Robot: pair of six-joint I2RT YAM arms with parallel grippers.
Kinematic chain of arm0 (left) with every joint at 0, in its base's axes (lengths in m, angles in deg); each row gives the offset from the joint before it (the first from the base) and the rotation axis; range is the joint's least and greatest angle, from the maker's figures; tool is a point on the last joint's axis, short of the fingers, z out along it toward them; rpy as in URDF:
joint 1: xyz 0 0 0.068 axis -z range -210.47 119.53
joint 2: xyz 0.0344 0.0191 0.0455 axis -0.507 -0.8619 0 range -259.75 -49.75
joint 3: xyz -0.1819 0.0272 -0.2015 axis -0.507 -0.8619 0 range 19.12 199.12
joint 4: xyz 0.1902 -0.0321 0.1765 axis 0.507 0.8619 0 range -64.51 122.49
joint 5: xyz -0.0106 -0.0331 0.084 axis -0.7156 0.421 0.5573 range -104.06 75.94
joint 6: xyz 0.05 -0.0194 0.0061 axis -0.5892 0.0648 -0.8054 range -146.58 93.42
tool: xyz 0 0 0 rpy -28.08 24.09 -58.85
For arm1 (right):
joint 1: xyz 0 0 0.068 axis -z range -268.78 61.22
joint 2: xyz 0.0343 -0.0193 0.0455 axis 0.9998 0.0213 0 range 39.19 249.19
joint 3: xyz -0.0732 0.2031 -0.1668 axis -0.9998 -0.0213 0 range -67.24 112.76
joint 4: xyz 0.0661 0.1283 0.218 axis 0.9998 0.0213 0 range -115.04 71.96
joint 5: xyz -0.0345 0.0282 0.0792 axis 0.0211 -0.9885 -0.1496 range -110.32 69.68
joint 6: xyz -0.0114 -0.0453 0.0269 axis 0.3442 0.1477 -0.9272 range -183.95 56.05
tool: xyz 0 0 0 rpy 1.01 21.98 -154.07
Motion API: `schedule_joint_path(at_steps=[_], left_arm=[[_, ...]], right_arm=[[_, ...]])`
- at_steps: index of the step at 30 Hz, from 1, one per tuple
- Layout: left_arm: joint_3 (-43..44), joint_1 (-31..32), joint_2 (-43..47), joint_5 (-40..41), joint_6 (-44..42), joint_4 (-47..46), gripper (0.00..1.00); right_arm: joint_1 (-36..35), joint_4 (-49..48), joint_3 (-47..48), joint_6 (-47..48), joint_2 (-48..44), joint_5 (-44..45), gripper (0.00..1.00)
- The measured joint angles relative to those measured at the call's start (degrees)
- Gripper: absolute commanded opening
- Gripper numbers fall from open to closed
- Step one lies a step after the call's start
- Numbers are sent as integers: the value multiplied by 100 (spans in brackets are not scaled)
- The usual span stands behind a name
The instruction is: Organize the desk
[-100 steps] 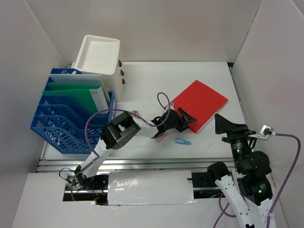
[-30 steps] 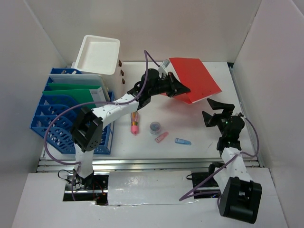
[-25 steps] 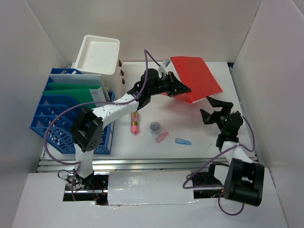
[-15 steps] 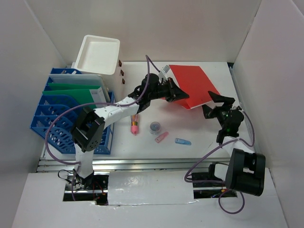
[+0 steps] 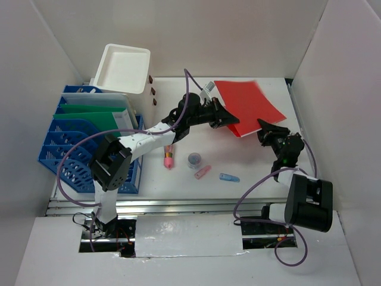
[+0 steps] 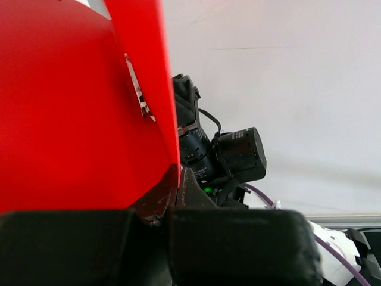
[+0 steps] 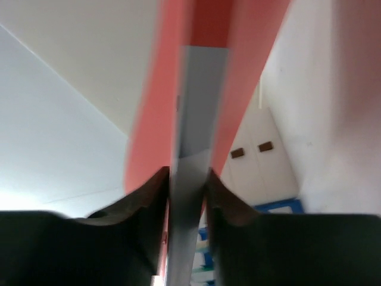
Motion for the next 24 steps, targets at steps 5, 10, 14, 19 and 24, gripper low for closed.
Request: schedule_joint_path(at_steps=[5, 10, 14, 19, 24], left_arm=[[-57, -4, 0, 20, 0, -42, 0], [-190, -9, 20, -44, -92, -157, 99], [-299, 52, 319, 201, -546, 680, 100], [-188, 127, 1266, 1596, -1405, 2944, 100], [-160, 109, 2680, 3307, -2124, 4782, 100]], right_arm=[[2, -243, 79, -103, 160, -9, 0], [4, -560, 118, -7, 278, -37, 0], [7, -319, 168, 603, 166, -101, 0], [7, 352, 643, 1508, -450, -214, 0], [-22, 826, 1261, 2621, -1078, -494, 0]])
